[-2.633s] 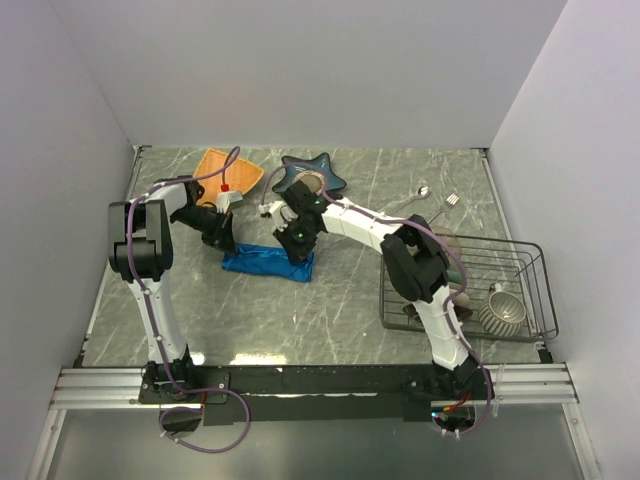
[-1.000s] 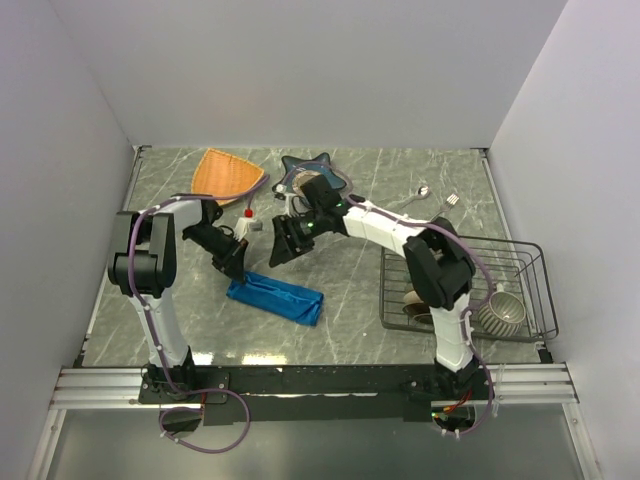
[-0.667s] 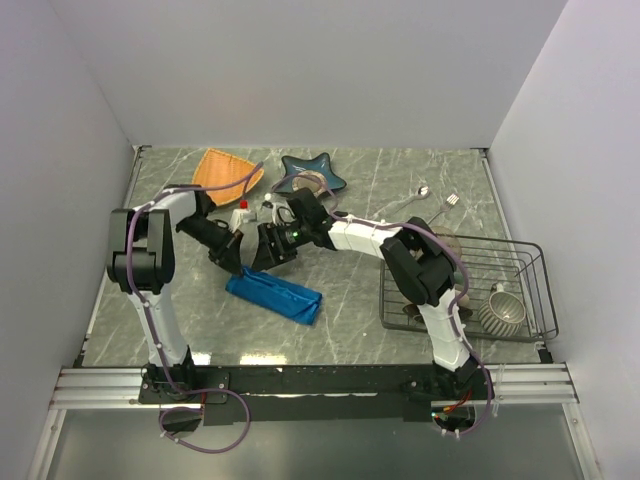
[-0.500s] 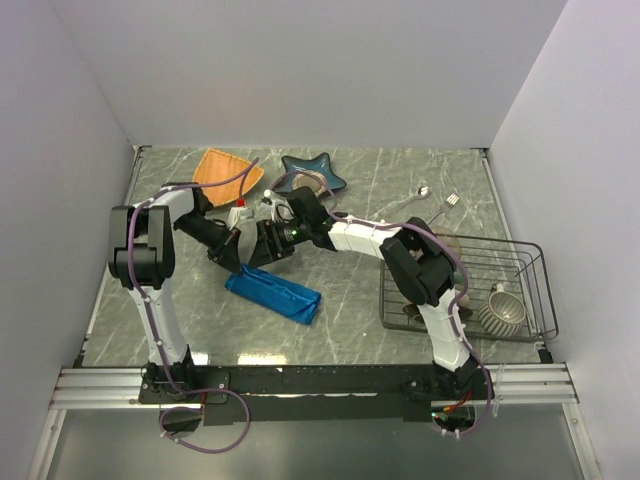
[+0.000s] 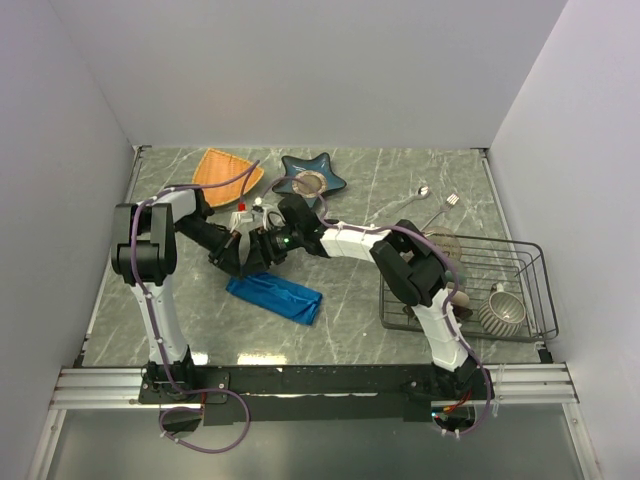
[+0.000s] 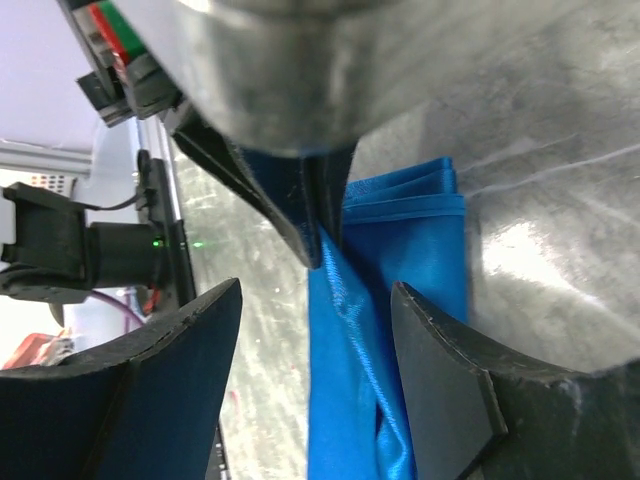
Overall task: Fold the napkin into a case and place the utensils inside
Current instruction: Fold the 2/3-rectangle-folded napkin at the center of the board, then stuff the top corner of the smaller-rectangle-folded napkin into the folded napkin.
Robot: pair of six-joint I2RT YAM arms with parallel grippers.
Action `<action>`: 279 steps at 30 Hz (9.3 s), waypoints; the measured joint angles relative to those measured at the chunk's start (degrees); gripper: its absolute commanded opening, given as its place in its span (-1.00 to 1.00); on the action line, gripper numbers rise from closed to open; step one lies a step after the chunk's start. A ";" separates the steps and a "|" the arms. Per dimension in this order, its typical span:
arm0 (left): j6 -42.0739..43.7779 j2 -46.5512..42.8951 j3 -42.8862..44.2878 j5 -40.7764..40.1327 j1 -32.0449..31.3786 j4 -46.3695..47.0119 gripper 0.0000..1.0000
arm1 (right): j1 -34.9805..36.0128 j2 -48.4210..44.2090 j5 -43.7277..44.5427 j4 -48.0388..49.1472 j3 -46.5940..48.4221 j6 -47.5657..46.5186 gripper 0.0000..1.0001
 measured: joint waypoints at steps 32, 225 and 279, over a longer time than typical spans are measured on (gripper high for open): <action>0.63 0.07 0.07 4.17 1.40 -0.31 -0.98 | -0.31 -3.45 0.07 6.21 -6.60 -7.63 0.23; -21.14 -28.04 -27.76 -23.08 -21.59 43.52 -0.49 | 0.00 -2.32 -3.13 10.45 -21.53 33.79 -1.00; -25.73 -28.59 -28.79 -26.01 -24.26 47.80 -0.61 | 0.39 -3.48 -2.21 8.90 -22.62 33.44 -1.00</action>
